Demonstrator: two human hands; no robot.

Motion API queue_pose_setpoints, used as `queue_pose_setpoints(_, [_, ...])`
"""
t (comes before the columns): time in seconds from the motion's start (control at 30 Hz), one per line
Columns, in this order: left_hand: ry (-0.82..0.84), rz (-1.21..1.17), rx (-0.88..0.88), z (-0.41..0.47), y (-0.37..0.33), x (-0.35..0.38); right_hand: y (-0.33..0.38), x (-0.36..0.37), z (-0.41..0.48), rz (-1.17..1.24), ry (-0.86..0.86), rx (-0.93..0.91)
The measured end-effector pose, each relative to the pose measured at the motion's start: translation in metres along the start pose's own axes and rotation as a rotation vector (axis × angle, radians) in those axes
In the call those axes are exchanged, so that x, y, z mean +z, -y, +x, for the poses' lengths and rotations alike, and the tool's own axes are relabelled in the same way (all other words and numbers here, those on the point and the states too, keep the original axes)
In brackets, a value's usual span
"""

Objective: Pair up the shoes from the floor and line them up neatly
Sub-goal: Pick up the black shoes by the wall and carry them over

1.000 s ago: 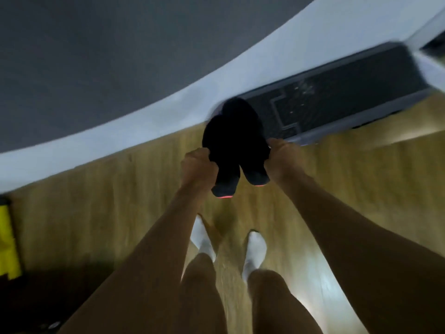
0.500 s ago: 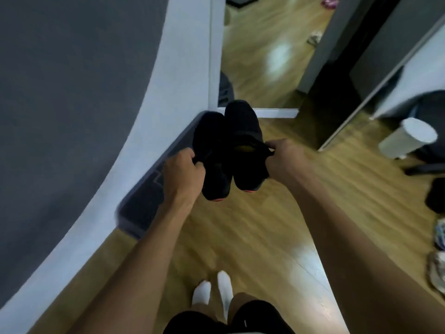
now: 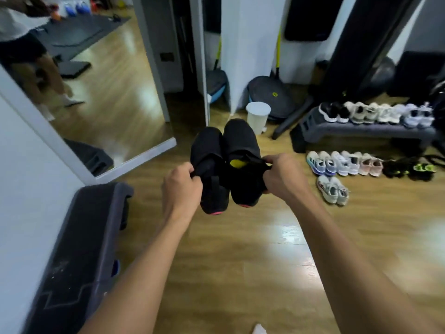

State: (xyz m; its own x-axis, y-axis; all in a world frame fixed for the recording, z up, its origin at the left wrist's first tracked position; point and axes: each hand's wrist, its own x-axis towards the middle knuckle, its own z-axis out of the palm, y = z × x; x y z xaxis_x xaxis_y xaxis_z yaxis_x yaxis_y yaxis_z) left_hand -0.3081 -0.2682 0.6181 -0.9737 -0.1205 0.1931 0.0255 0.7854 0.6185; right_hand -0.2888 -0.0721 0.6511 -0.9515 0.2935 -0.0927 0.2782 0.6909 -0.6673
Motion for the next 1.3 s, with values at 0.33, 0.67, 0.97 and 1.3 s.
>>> queue_pose_setpoints(0.33, [0.270, -0.096, 0.218, -0.027, -0.229, 0.191, -0.221, -0.176, 0.038, -0.054, -0.205, 0.251])
queue_pose_setpoints(0.67, [0.568, -0.142, 0.277, -0.025, -0.394, 0.415, -0.423, -0.294, 0.116, -0.032, -0.269, 0.456])
queue_pose_setpoints(0.97, [0.697, -0.016, 0.239, -0.021, -0.524, 0.589, -0.582, -0.383, 0.203, -0.001, -0.205, 0.622])
queue_pose_setpoints(1.3, [0.725, 0.136, 0.114, -0.007, -0.622, 0.772, -0.753, -0.444, 0.346, -0.037, -0.037, 0.578])
